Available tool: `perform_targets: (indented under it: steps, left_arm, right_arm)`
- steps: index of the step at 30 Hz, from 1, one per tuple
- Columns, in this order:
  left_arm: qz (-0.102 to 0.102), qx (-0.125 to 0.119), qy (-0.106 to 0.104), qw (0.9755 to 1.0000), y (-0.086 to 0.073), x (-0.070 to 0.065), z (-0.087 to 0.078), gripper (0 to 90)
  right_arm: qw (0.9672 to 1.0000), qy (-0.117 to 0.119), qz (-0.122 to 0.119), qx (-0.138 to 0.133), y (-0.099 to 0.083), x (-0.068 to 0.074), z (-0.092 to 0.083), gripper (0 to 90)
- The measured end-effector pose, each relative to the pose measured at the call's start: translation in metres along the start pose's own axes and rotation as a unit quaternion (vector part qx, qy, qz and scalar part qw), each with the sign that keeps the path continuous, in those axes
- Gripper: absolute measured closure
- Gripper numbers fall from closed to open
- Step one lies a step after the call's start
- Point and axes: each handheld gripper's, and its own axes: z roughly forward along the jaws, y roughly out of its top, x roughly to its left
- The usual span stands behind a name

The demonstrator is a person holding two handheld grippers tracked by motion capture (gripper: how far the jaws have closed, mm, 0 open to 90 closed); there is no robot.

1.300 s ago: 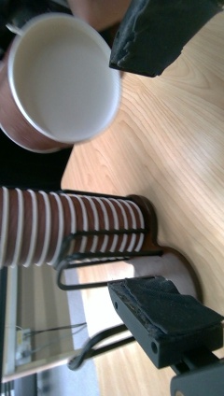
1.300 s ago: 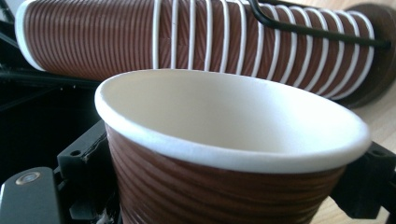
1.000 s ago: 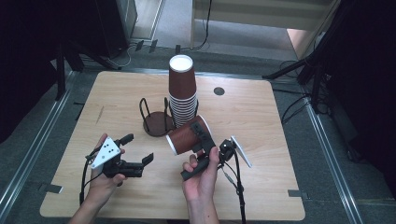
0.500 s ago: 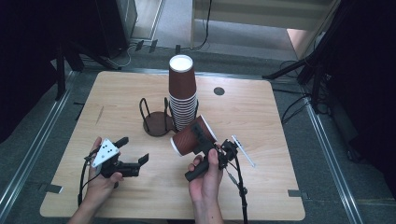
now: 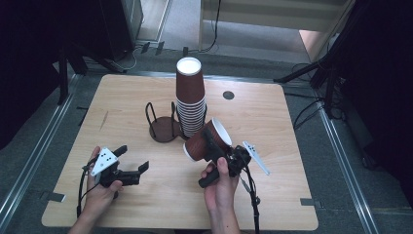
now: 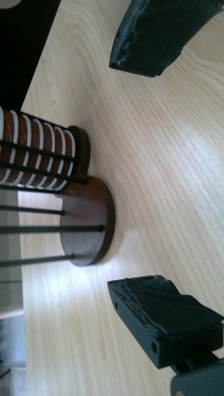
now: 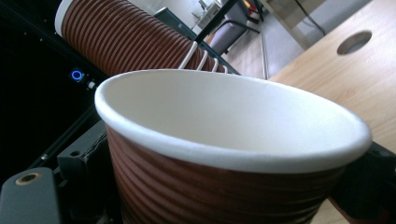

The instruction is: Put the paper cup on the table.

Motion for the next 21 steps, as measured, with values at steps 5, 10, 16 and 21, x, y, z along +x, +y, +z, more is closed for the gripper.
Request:
perform_targets:
  steps: [5, 10, 16, 21]
  left_arm:
    - [0.0, 0.0, 0.012, 0.9999, -0.004, 0.005, -0.003, 0.0]
    - [0.005, 0.007, 0.018, 0.9998, -0.008, 0.007, -0.005, 0.0]
    - [0.013, 0.013, 0.024, 0.9996, -0.012, 0.011, -0.01, 0.0]
    - [0.012, 0.013, 0.028, 0.9994, -0.013, 0.015, -0.014, 0.0]
  right_arm:
    - [0.9987, -0.004, -0.049, -0.012, 0.002, -0.001, 0.001, 10.9]
    - [0.9935, -0.013, -0.111, -0.022, 0.004, 0.0, 0.001, 10.8]
    - [0.9835, -0.025, -0.176, -0.035, 0.003, -0.001, 0.001, 10.7]
    - [0.98, -0.031, -0.193, -0.037, 0.004, -0.004, 0.002, 10.7]
